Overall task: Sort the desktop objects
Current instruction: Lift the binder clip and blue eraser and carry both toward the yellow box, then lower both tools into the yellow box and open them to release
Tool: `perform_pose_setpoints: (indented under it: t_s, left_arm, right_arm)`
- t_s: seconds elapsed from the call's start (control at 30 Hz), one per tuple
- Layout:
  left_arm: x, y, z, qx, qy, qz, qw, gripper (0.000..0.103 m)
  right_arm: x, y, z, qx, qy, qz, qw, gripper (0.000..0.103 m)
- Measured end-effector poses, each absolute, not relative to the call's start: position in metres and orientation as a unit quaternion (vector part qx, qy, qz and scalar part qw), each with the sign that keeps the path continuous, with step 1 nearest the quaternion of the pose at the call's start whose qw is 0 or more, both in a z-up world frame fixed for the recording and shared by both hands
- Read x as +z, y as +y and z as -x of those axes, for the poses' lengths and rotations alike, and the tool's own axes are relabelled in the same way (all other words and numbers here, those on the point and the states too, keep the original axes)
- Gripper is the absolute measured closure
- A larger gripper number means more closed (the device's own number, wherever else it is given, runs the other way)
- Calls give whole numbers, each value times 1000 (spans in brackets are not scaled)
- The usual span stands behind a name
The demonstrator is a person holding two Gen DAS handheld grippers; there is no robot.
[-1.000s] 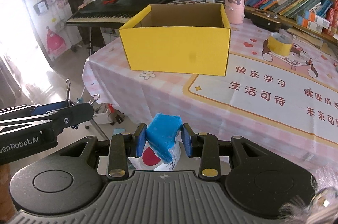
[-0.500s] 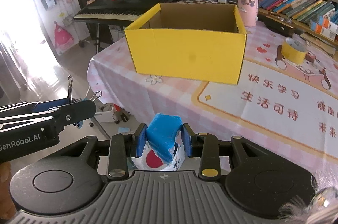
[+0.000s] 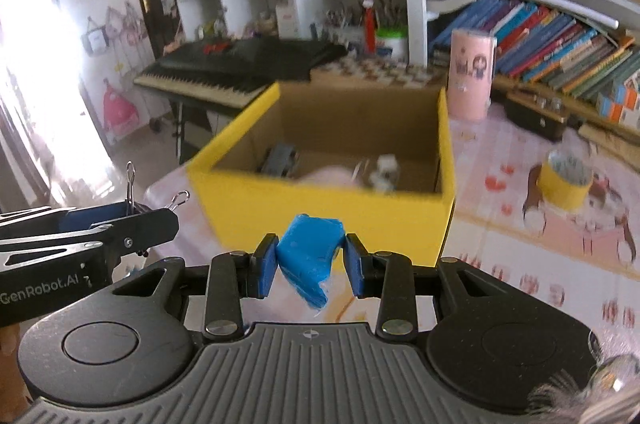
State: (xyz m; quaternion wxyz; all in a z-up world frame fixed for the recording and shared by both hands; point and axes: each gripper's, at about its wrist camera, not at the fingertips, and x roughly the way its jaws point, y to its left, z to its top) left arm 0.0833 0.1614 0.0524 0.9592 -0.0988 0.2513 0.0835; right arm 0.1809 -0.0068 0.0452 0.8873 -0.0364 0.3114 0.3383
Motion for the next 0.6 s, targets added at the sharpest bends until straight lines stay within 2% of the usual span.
perform_pose_setpoints:
  t_s: [0.4,0.6]
  left_arm:
    - [56,161,-161,95,245,84,961,62]
    - [45,172,-203,109,269,79,954,62]
  right_arm:
    - [54,5,-266,352,294,33,888,70]
    - [42,27,-303,370,299,84,876,70]
